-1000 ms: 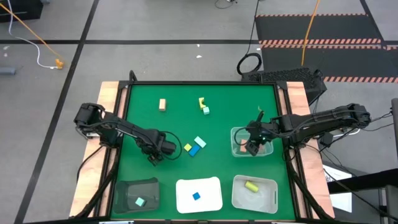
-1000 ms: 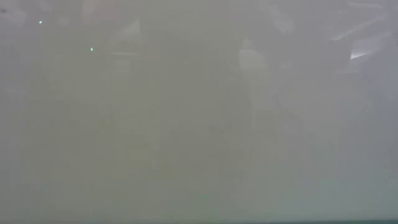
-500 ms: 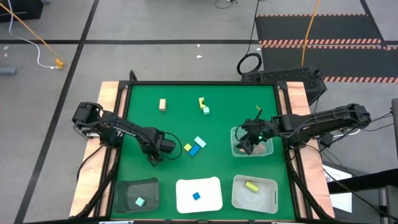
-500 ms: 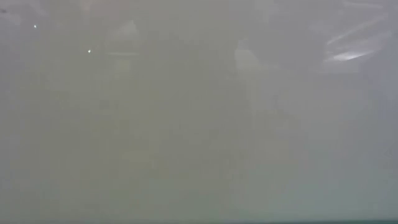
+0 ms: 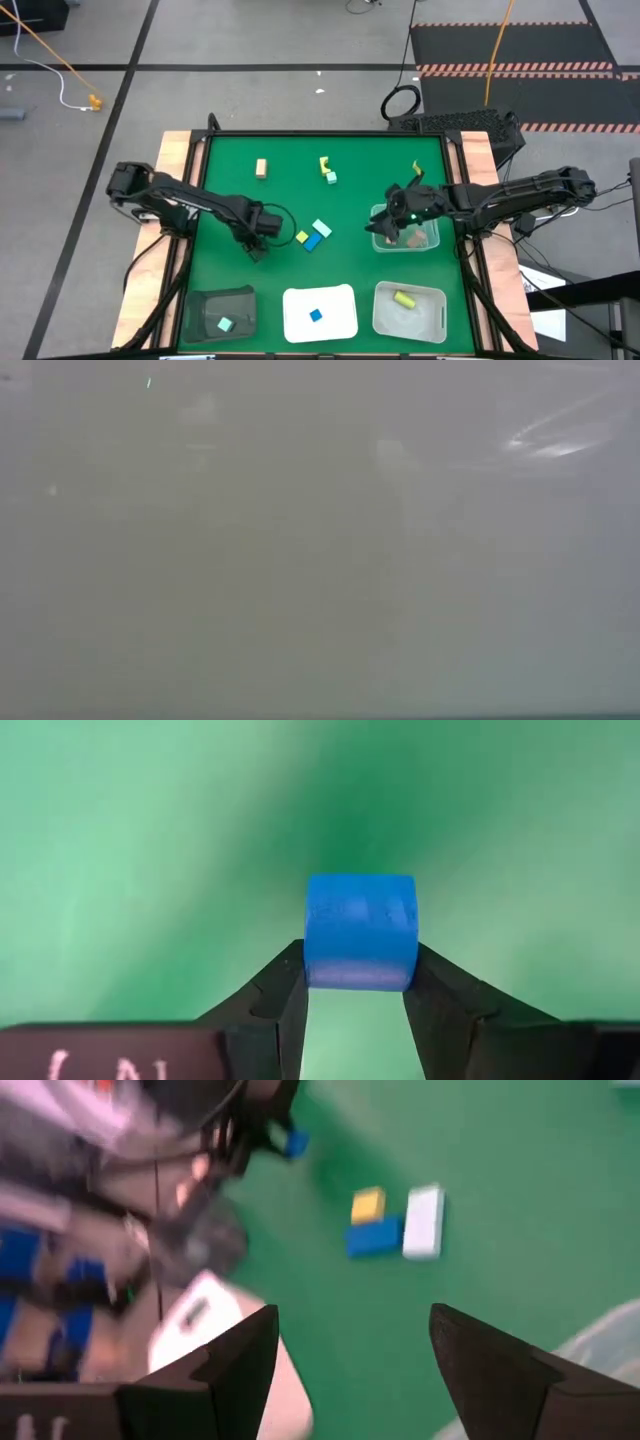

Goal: Sort & place blocks by color
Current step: Put the left blue small block into the white bin

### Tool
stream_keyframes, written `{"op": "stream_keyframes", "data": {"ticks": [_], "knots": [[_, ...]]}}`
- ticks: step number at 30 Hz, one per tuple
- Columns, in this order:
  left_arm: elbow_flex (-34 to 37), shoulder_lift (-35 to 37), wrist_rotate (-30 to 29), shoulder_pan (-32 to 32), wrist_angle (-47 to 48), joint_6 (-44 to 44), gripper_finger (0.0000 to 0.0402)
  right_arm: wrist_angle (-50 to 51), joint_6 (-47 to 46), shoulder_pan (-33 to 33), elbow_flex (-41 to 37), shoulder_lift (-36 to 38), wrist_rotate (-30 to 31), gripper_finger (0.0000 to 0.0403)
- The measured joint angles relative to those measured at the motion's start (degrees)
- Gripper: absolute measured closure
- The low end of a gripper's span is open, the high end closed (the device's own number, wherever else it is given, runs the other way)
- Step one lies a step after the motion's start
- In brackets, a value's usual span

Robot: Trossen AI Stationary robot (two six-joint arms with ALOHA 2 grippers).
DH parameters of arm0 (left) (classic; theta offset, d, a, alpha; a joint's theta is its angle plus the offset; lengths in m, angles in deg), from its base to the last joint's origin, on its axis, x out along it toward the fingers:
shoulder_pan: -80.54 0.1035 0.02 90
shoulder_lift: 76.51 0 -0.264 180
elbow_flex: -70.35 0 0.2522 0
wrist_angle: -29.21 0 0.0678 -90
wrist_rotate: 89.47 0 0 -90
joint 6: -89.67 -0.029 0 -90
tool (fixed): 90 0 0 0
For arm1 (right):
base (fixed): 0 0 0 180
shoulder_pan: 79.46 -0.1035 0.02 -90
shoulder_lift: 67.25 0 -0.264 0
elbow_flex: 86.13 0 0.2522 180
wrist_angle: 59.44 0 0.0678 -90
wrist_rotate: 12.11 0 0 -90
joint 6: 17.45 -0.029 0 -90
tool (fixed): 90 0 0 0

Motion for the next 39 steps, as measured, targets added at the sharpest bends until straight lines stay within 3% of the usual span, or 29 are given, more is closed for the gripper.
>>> {"op": "stream_keyframes", "data": {"ticks": [8,18,26,39], "knots": [[-7.0,4.4,-9.1,-0.4,-8.3,1.8,0.0269,-10.6,-9.7,2.0,0.0,-1.3,4.9,0.0151],[-13.8,4.5,-21.6,-0.5,-26.3,-9.6,0.0269,-29.5,-17.7,2.7,0.0,-13.5,7.2,0.0151],[-14.3,4.4,-22.4,-0.5,-30.1,-13.3,0.0269,-47.2,-24.2,3.1,0.2,-23.5,5.8,0.0151],[-14.3,4.4,-24.8,0.4,-30.9,-17.9,0.0269,-47.2,-25.3,4.2,9.6,-33.6,3.0,0.0151]]}}
